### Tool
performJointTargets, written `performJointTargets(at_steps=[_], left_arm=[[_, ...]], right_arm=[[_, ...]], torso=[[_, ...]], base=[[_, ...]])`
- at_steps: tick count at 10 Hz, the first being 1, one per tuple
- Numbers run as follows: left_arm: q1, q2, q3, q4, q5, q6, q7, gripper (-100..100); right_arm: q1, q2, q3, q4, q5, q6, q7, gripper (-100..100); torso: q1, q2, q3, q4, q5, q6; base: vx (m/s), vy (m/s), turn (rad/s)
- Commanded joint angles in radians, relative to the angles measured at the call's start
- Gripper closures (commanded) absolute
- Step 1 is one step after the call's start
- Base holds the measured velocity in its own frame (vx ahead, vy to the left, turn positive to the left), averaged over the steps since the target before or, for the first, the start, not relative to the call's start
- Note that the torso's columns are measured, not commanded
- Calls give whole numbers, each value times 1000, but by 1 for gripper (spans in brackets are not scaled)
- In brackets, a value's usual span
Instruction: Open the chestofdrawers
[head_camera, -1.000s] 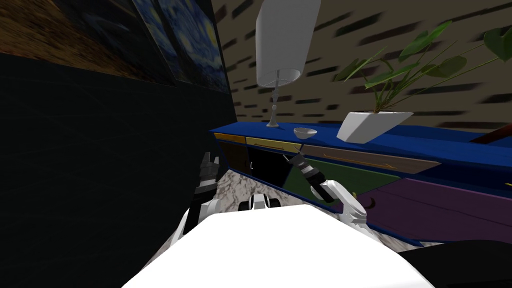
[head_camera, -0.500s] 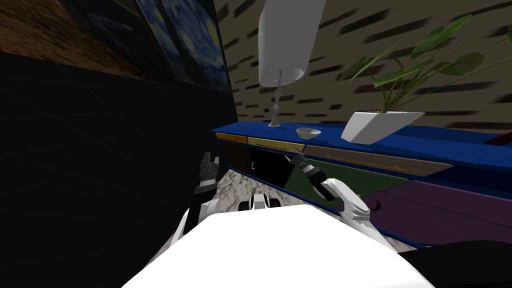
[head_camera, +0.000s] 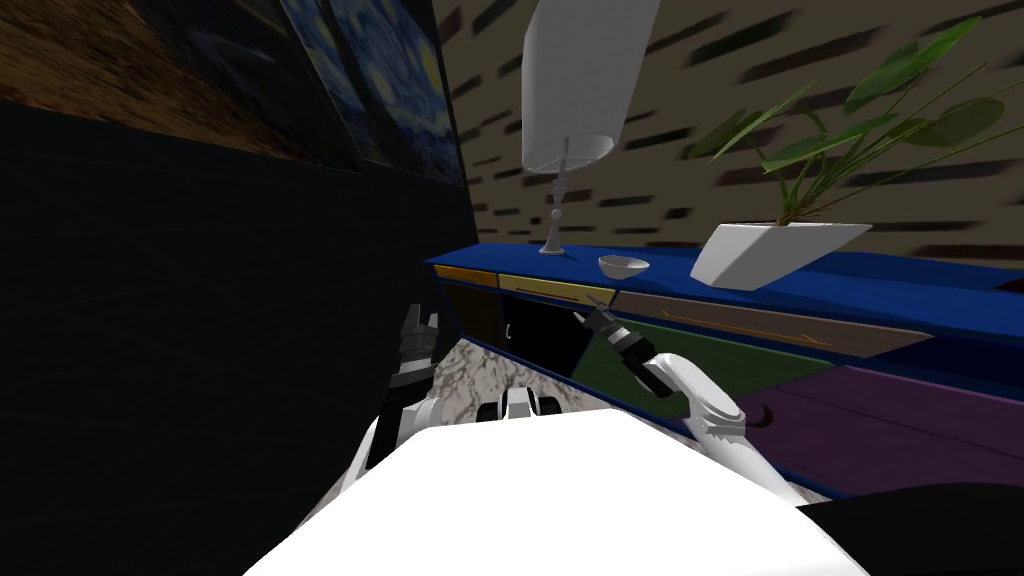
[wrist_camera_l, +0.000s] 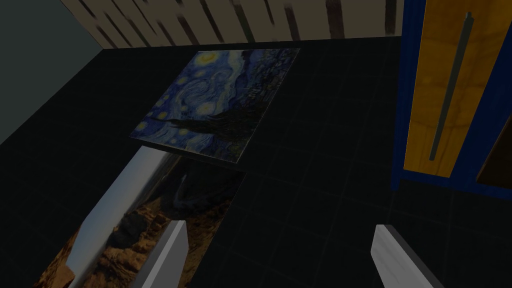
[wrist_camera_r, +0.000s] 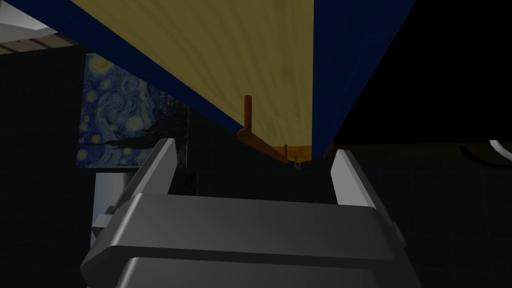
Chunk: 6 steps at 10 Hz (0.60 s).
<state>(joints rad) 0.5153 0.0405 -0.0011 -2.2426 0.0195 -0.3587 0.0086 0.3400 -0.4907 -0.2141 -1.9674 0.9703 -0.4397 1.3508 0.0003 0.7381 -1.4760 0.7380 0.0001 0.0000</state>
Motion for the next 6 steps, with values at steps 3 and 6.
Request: performJointTargets(at_steps=[3, 6], left_arm=[[0, 0, 0, 0, 0, 0, 0, 0], [0, 0, 0, 0, 0, 0, 0, 0]], right_arm=[[-14, -38, -16, 23, 76, 0, 94, -100], [-15, -48, -20, 20, 66, 4, 73, -100]], torso=[[-1, 0, 0, 0, 0, 0], [2, -3, -2, -1, 0, 0]], base=[[7, 23, 14], [40, 32, 7]])
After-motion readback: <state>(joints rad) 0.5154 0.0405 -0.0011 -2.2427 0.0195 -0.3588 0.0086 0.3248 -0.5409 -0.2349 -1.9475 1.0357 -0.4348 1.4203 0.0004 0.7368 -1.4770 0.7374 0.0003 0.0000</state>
